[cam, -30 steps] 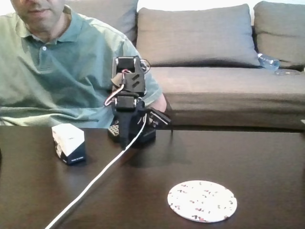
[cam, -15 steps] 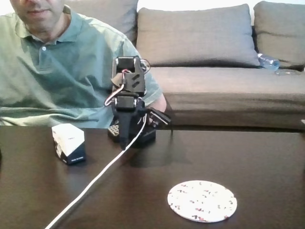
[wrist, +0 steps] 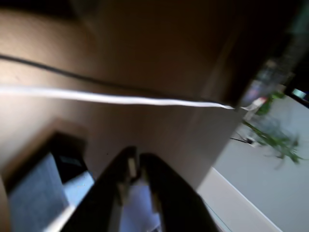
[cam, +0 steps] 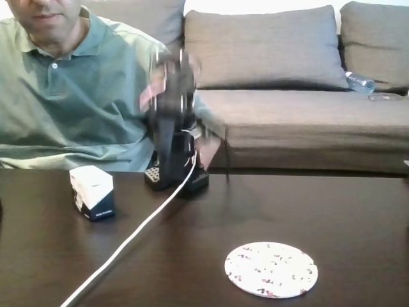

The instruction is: Grasp a servo box and put it on the zirlivani.

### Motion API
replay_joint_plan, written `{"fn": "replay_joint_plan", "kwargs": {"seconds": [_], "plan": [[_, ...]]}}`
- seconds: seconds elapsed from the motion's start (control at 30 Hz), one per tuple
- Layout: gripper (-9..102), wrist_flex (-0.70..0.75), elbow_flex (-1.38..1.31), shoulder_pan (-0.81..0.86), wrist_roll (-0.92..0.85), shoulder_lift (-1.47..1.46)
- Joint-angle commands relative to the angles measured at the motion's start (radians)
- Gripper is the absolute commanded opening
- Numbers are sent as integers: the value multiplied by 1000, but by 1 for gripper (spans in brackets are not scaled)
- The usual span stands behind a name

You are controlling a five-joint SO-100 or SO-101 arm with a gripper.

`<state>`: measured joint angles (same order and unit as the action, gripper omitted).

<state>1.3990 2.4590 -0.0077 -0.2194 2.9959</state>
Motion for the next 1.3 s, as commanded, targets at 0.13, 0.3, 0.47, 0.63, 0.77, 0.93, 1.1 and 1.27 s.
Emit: {"fn": "replay_joint_plan", "kwargs": {"seconds": [0.13, 0.3, 0.47, 0.63, 0.77, 0.93, 1.1, 1.27], "plan": [[2, 408, -755, 32, 103, -514], [21, 407, -839, 221, 172, -598], [26, 408, -818, 499, 80, -591], [26, 408, -683, 761, -77, -529], [26, 364, -518, 913, -193, -382], [26, 241, -268, 960, -206, -265], [26, 81, -130, 896, -117, -305], [26, 38, -100, 861, -104, -413]]}}
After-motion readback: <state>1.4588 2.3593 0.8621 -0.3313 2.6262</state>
